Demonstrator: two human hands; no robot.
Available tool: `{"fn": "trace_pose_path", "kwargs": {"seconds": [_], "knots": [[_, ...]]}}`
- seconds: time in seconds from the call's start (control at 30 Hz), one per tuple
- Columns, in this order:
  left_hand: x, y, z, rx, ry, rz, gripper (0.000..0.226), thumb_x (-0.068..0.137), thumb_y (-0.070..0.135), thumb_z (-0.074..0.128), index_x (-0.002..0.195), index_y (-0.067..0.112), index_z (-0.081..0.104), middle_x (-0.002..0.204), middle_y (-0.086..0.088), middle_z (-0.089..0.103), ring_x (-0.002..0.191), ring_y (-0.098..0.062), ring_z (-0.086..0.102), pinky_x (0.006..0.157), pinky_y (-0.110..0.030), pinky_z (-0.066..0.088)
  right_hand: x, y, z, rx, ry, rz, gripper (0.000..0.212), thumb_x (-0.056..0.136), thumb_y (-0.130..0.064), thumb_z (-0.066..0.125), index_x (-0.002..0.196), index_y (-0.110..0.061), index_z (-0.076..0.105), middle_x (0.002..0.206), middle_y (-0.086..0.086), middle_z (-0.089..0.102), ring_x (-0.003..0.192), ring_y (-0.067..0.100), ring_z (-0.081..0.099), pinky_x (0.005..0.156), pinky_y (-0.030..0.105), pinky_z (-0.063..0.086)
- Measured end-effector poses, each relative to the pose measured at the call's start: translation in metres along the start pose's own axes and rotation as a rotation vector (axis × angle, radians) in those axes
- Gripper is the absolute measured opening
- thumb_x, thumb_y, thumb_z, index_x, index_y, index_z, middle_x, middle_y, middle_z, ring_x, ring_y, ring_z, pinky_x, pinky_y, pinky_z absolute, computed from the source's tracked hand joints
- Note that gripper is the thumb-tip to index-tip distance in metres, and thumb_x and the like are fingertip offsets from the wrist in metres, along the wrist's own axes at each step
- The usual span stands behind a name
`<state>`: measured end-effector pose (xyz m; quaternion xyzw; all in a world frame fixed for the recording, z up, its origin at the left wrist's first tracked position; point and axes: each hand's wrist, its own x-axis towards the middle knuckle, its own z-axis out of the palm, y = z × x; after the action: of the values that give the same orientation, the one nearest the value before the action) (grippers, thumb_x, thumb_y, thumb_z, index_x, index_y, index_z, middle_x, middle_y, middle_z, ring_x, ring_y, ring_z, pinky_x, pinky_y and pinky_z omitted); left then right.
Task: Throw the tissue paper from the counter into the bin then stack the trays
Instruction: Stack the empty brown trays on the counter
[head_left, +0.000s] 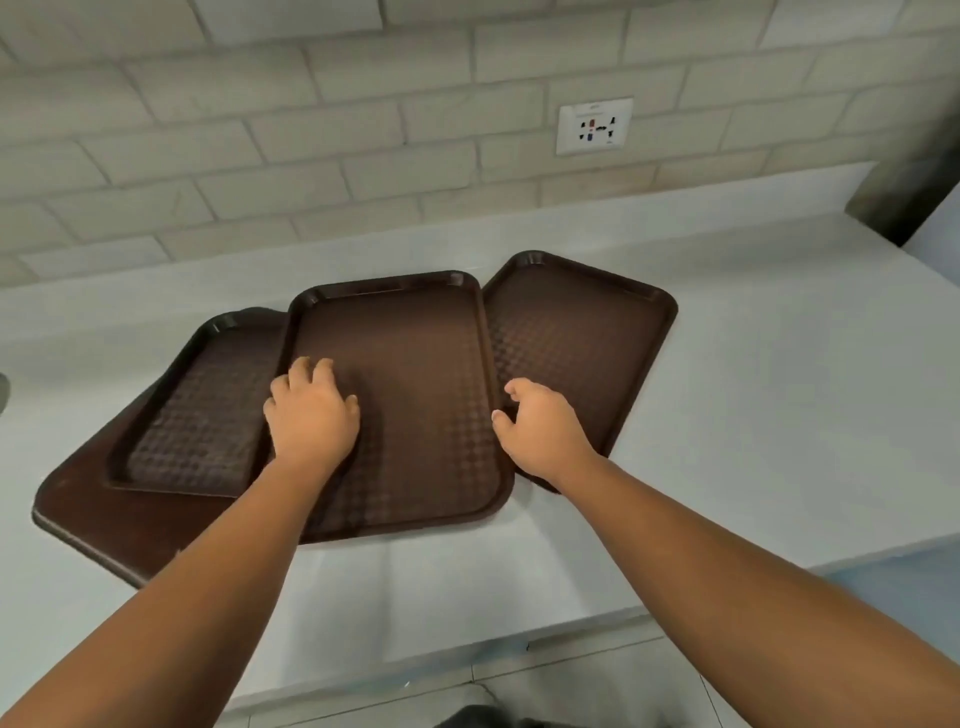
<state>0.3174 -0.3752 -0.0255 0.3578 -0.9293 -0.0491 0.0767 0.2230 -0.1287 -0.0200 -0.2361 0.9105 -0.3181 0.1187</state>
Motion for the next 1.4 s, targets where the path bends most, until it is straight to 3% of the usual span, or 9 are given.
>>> {"fn": "trace_pose_path", "kwargs": {"seconds": [0.17, 0.27, 0.37, 0.57, 0.83, 1.03, 1.13, 1.27, 1.4], "knots": [[0.012, -0.036, 0.009, -0.04, -0.059, -0.178, 0.06, 0.096, 0.029, 0.051, 0.146, 0.007, 0.028, 0.15, -0.02, 0.032, 0.132, -0.044, 0.033, 0.102, -0.059, 0.037, 0.022, -0.015, 0.024, 0.065, -0.019, 0.146, 0.05, 0.097, -0.028, 0.052, 0.142, -0.01, 0.041, 0.113, 0.008, 0.066, 0.102, 0.026, 0.063, 0.09, 0.034, 0.052], [0.019, -0.046, 0.01, -0.138, -0.068, -0.214, 0.055, 0.093, 0.012, 0.046, 0.145, 0.003, 0.029, 0.144, -0.025, 0.037, 0.127, -0.046, 0.038, 0.102, -0.055, 0.04, 0.032, -0.017, 0.029, 0.098, -0.015, 0.199, 0.024, 0.095, -0.016, 0.049, 0.117, -0.01, 0.058, 0.107, 0.006, 0.066, 0.097, 0.027, 0.063, 0.081, 0.031, 0.051], [0.025, -0.047, 0.011, -0.218, -0.035, -0.232, 0.052, 0.091, 0.006, 0.048, 0.142, 0.002, 0.036, 0.135, -0.027, 0.043, 0.12, -0.045, 0.044, 0.101, -0.051, 0.043, 0.037, -0.015, 0.029, 0.13, -0.006, 0.243, 0.013, 0.092, -0.008, 0.047, 0.102, -0.007, 0.055, 0.096, 0.009, 0.064, 0.081, 0.024, 0.06, 0.071, 0.033, 0.051], [0.036, -0.011, 0.007, -0.429, 0.024, -0.236, 0.043, 0.096, 0.009, 0.039, 0.14, 0.008, 0.041, 0.136, -0.02, 0.038, 0.097, -0.041, 0.057, 0.087, -0.047, 0.048, 0.041, 0.001, 0.0, 0.403, 0.063, 0.328, 0.028, 0.095, -0.014, 0.047, 0.122, -0.008, 0.041, 0.102, 0.007, 0.06, 0.085, 0.018, 0.059, 0.069, 0.029, 0.049], [0.047, 0.098, -0.004, -0.488, 0.017, 0.017, 0.025, 0.1, 0.012, 0.038, 0.122, 0.008, 0.048, 0.125, -0.017, 0.042, 0.074, -0.029, 0.05, 0.074, -0.038, 0.042, 0.038, 0.067, -0.082, 0.693, 0.267, 0.43, 0.033, 0.095, -0.049, 0.05, 0.102, -0.021, 0.066, 0.095, 0.0, 0.072, 0.088, 0.021, 0.069, 0.083, 0.039, 0.058], [0.038, 0.217, 0.004, -0.56, -0.009, 0.273, 0.03, 0.098, 0.01, 0.041, 0.126, 0.011, 0.05, 0.116, -0.014, 0.046, 0.086, -0.03, 0.054, 0.083, -0.039, 0.044, 0.017, 0.153, -0.16, 0.861, 0.436, 0.494, 0.031, 0.102, -0.035, 0.045, 0.099, -0.015, 0.068, 0.091, 0.007, 0.073, 0.082, 0.023, 0.071, 0.078, 0.037, 0.059], [0.028, 0.277, 0.011, -0.572, -0.1, 0.371, 0.031, 0.091, 0.013, 0.05, 0.121, 0.018, 0.059, 0.106, -0.007, 0.063, 0.094, -0.029, 0.061, 0.082, -0.036, 0.049, 0.004, 0.203, -0.196, 0.86, 0.568, 0.504, 0.026, 0.102, -0.029, 0.043, 0.098, -0.019, 0.066, 0.096, 0.006, 0.072, 0.088, 0.024, 0.07, 0.084, 0.041, 0.058], [0.006, 0.342, 0.029, -0.545, -0.178, 0.314, 0.021, 0.091, 0.028, 0.059, 0.11, 0.024, 0.066, 0.095, 0.001, 0.069, 0.092, -0.024, 0.063, 0.078, -0.032, 0.049, -0.007, 0.269, -0.242, 0.959, 0.712, 0.553, 0.026, 0.102, -0.025, 0.041, 0.115, -0.016, 0.063, 0.108, 0.003, 0.068, 0.098, 0.024, 0.066, 0.091, 0.039, 0.055], [-0.018, 0.404, 0.053, -0.777, -0.227, 0.179, 0.02, 0.095, 0.023, 0.057, 0.114, 0.021, 0.064, 0.1, 0.0, 0.067, 0.095, -0.022, 0.061, 0.084, -0.035, 0.049, -0.017, 0.325, -0.277, 1.043, 0.765, 0.58, 0.033, 0.103, -0.024, 0.037, 0.129, -0.016, 0.055, 0.118, 0.0, 0.063, 0.104, 0.022, 0.061, 0.095, 0.04, 0.052]]}}
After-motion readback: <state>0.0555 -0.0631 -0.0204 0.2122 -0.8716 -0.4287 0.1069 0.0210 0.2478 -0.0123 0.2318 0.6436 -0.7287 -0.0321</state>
